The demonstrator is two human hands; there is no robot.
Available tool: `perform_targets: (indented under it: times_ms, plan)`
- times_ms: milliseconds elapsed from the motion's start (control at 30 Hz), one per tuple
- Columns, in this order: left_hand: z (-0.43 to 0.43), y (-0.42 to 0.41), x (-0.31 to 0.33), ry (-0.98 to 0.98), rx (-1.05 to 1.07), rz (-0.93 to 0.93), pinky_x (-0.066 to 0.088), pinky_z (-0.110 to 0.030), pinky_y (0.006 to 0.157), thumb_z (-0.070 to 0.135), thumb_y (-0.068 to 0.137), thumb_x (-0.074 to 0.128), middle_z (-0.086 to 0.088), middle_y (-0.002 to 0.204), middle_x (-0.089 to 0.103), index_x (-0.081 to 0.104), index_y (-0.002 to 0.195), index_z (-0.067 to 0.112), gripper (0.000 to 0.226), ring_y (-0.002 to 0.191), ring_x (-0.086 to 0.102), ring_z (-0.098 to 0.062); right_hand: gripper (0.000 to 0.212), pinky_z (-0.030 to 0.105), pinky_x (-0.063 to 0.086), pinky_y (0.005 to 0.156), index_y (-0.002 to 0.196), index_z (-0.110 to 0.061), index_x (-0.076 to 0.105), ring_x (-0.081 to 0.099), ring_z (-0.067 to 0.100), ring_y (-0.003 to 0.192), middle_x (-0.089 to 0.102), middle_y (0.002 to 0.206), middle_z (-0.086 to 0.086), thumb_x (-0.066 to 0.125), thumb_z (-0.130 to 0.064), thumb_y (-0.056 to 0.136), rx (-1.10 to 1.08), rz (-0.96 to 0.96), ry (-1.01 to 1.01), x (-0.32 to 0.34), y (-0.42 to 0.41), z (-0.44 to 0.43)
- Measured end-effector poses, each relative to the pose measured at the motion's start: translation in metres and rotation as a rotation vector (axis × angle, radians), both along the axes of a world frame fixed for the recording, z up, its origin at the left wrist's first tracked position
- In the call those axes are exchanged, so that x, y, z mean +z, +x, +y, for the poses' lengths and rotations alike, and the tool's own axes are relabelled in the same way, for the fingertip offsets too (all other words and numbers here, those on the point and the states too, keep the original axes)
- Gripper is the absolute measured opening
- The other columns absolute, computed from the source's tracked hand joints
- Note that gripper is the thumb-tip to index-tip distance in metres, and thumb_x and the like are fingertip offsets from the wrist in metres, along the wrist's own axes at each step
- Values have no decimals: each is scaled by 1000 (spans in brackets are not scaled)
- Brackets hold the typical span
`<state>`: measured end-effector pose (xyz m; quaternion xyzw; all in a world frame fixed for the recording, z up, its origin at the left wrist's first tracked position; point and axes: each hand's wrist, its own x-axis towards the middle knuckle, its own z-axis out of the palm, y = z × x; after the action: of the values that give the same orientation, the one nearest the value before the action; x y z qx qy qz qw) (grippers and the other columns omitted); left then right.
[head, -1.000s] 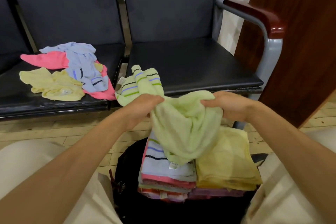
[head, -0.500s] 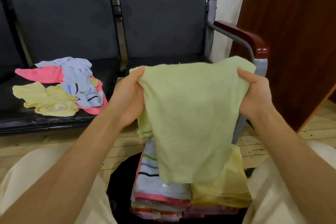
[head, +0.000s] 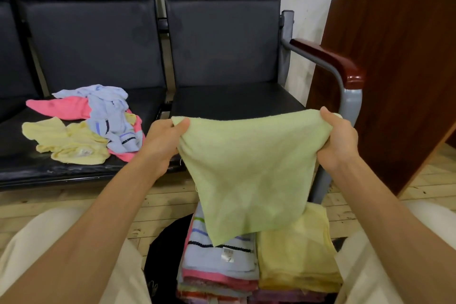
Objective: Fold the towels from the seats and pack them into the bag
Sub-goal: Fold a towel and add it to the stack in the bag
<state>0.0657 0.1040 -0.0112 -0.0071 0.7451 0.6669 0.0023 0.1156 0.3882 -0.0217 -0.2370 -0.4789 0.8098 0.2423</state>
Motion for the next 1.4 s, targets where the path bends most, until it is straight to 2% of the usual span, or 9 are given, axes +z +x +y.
perform_targets:
  times_ms: [133, 300, 500, 700, 833, 967, 1100, 1267, 1400]
  plan:
    - [7, -3, -9, -224, 156, 140, 35, -27, 62, 25, 100, 47, -3, 77, 49, 52, 80, 10, 26, 75, 44, -15, 17, 41, 57, 85, 95, -13, 70, 68, 24, 101, 72, 103, 5, 77, -18, 80, -78, -11, 6, 2, 1, 2]
    - [8, -7, -9, 255, 137, -87, 45, -30, 63, 25, 96, 57, -8, 82, 60, 58, 86, 6, 21, 74, 57, -18, 10, 41, 55, 89, 83, -21, 64, 65, 19, 93, 66, 85, -2, 70, -27, 88, -155, -46, -24, 1, 1, 0]
    - [10, -17, 38, 396, -30, -49, 50, -31, 79, 13, 96, 52, -8, 99, 60, 57, 109, 11, 14, 90, 59, -19, 12, 36, 51, 84, 83, -17, 57, 58, 18, 91, 57, 90, 1, 67, -17, 90, -222, -108, -52, 25, -3, 9]
    - [10, -28, 108, -71, 14, 315, 48, -38, 99, 11, 98, 50, -9, 118, 65, 67, 117, 11, 25, 112, 59, -22, 28, 23, 44, 66, 121, -13, 61, 51, 7, 70, 52, 79, -7, 54, -13, 94, -204, 50, 121, 88, -8, 10]
    - [-8, -30, 145, -306, 150, 467, 49, -29, 90, 11, 96, 54, -5, 110, 68, 71, 111, 11, 23, 105, 61, -19, 24, 22, 48, 71, 112, -12, 70, 60, 16, 95, 63, 92, -3, 61, -16, 90, -289, 45, 325, 123, 0, 15]
    - [-18, -25, 163, -378, 230, 530, 44, -24, 82, 10, 96, 54, -5, 104, 67, 71, 110, 8, 22, 93, 57, -13, 22, 21, 44, 75, 111, -13, 71, 53, 12, 95, 62, 101, -2, 57, -14, 95, -261, 28, 565, 144, 10, 14]
    - [-15, -24, 166, -253, 228, 388, 51, -31, 84, 8, 96, 53, -11, 111, 67, 69, 113, 4, 23, 91, 59, -18, 21, 32, 51, 89, 110, -8, 72, 56, 15, 90, 66, 99, 5, 62, -15, 92, -262, -22, 603, 150, 10, 12]
    - [-5, -22, 169, -11, 170, 131, 50, -26, 61, -3, 94, 49, -8, 94, 64, 69, 107, 4, 24, 73, 59, -18, 24, 28, 49, 77, 112, -3, 67, 55, 15, 81, 61, 88, 3, 62, -15, 91, -230, -78, 566, 140, 0, 16]
    - [-6, -26, 170, -34, 155, 146, 52, -32, 77, 1, 89, 62, -10, 99, 65, 69, 105, 0, 17, 83, 61, -21, 31, 34, 47, 81, 118, 1, 62, 54, 21, 88, 63, 97, 12, 54, -19, 95, -233, -200, 661, 133, -5, 31]
